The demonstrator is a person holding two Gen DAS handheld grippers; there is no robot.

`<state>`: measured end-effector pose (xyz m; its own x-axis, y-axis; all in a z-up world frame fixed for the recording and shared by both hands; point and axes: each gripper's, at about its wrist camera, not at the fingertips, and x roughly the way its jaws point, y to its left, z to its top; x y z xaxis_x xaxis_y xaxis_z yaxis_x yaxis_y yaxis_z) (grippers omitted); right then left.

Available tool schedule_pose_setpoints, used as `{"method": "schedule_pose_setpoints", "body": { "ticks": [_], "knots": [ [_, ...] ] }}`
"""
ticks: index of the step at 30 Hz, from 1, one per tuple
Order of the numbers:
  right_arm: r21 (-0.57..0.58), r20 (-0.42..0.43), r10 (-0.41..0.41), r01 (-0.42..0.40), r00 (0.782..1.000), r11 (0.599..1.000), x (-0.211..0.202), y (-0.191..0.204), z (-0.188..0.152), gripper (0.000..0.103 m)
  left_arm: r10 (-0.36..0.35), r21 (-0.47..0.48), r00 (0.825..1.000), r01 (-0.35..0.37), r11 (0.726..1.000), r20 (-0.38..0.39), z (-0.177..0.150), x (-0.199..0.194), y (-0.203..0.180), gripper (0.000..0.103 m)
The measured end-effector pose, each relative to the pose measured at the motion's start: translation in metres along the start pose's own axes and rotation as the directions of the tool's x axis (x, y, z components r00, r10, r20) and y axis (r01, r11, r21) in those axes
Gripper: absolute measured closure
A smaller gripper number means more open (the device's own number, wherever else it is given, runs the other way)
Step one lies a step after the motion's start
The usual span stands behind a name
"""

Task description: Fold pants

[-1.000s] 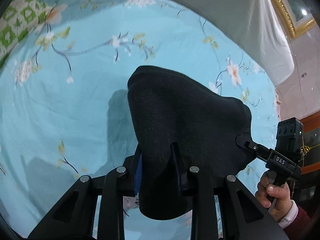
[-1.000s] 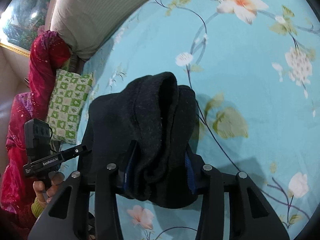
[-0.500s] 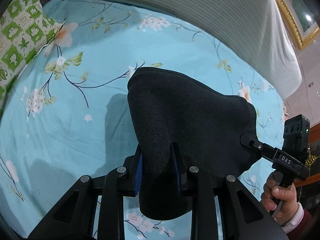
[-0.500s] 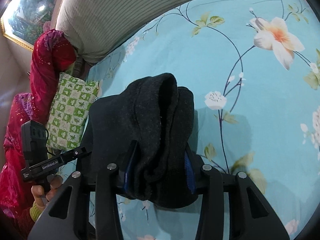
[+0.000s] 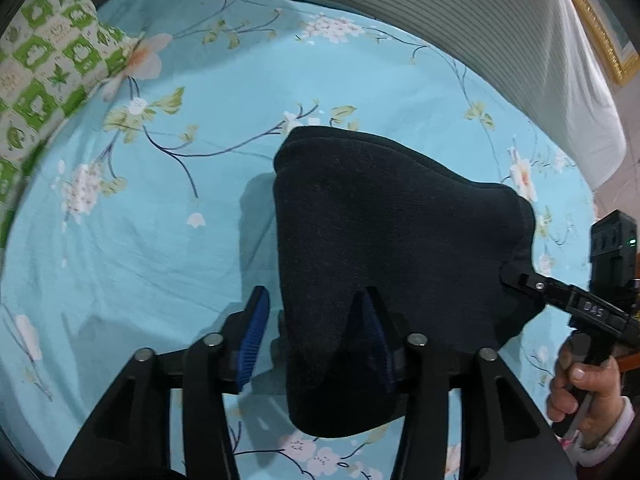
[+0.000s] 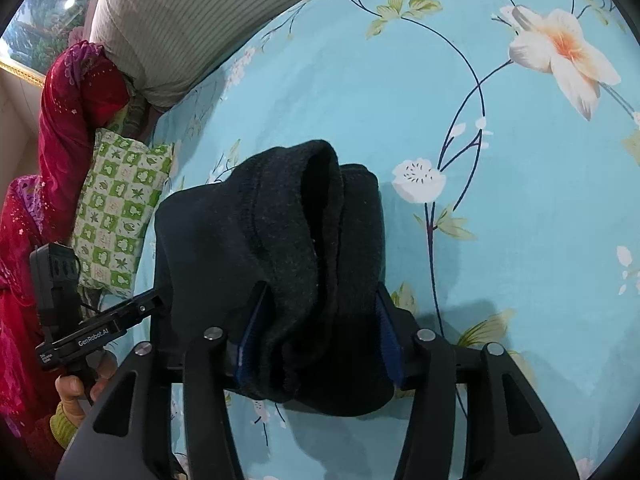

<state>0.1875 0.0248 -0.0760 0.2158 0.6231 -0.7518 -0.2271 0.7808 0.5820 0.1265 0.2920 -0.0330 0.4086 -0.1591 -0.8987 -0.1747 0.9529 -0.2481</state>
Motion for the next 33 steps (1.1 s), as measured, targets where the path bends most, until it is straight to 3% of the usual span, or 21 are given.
{"method": "schedule_pose_setpoints", "body": {
  "ticks": [7,16,21,33],
  "knots": [
    [-0.059,0.005,-0.049,0.05,0.999,0.997,-0.011,0.01,-0.002,0.046,0.086,0.027,0.996,-0.087,0.996,0.024,-0.007,-0.014,-0.01,0.042],
    [-0.136,0.027,-0.066,0.069,0.997,0.988,-0.031,0.025,-0.016,0.034,0.136,0.004,0.99,-0.137,0.991,0.038,-0.033,-0.03,-0.015,0.03],
    [-0.208,0.034,-0.107,0.112,0.994,0.972,-0.033,0.037,-0.029,0.026,0.174,-0.029,0.983,-0.173,0.984,0.055,-0.045,-0.037,-0.015,0.029],
    [-0.373,0.05,-0.173,0.179,0.984,0.91,-0.033,0.057,-0.058,0.021,0.212,-0.027,0.975,-0.211,0.977,0.072,-0.076,-0.05,-0.022,0.025]
  ]
}}
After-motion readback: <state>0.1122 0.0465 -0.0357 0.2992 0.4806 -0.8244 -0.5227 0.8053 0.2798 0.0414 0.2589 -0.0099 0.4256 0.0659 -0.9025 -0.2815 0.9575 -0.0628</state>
